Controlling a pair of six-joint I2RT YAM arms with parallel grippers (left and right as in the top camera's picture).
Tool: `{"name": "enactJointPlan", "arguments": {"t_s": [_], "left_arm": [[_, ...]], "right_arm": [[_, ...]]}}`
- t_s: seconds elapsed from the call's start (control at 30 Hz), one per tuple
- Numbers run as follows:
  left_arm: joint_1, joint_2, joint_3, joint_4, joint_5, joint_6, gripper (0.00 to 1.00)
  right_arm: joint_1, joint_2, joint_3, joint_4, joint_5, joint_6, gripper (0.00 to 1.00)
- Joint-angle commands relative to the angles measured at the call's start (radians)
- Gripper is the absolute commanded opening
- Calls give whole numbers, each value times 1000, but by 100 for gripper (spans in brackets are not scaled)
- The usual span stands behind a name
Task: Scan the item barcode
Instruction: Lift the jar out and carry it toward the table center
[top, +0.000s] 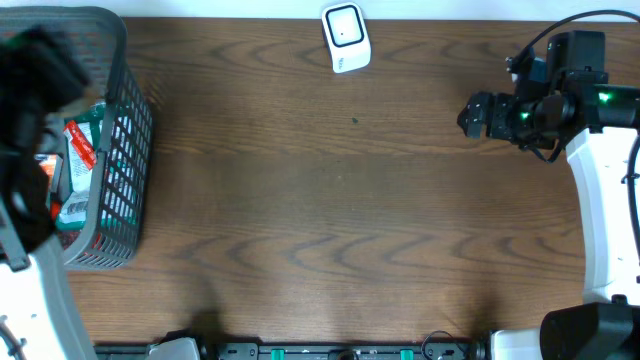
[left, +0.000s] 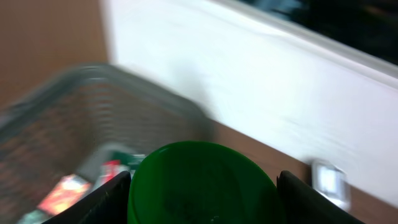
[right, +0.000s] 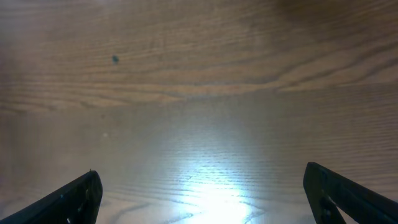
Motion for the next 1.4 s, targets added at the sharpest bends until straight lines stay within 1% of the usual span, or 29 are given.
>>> {"name": "enactJointPlan", "arguments": {"t_s": [0.0,0.13,0.27,0.4,0.5,0.67,0.77,0.87,1.0,1.1,1.2,1.23,1.37], "left_arm": [[-150,13,11,-5,76,-14,52],[-313,51,-17,-3,92,-14,52],[-449,117,-52,6,93,-14,52],[-553,195,-114,74,196,-14,52],[-609,247,-169,166,255,-14,52],[-687,281,-303,392,274,-14,52],[-739,282,-418,578,274,-2,55],[-790,282,-563,802,270,13,56],[-827,293,-743,1066,270,12,56],[-833,315,-830,1176,271,8,56],[-835,367,-883,1233,275,8,55],[-836,393,-885,1235,279,8,52],[-841,483,-885,1296,343,8,51]], "right_arm": [[-36,2,13,15,-6,-13,99],[-82,2,13,39,-5,-13,99],[-153,2,13,48,-2,-13,99],[-222,2,13,53,5,-13,99],[-263,2,13,49,5,-13,99],[-288,2,13,38,5,-13,99],[-288,2,13,38,4,-13,99],[-288,2,13,38,4,-13,99],[-288,2,13,38,4,-13,99],[-288,2,13,39,4,-13,99],[-288,2,13,39,4,-13,99],[-288,2,13,38,4,-13,99],[-288,2,13,38,4,-13,99]]}}
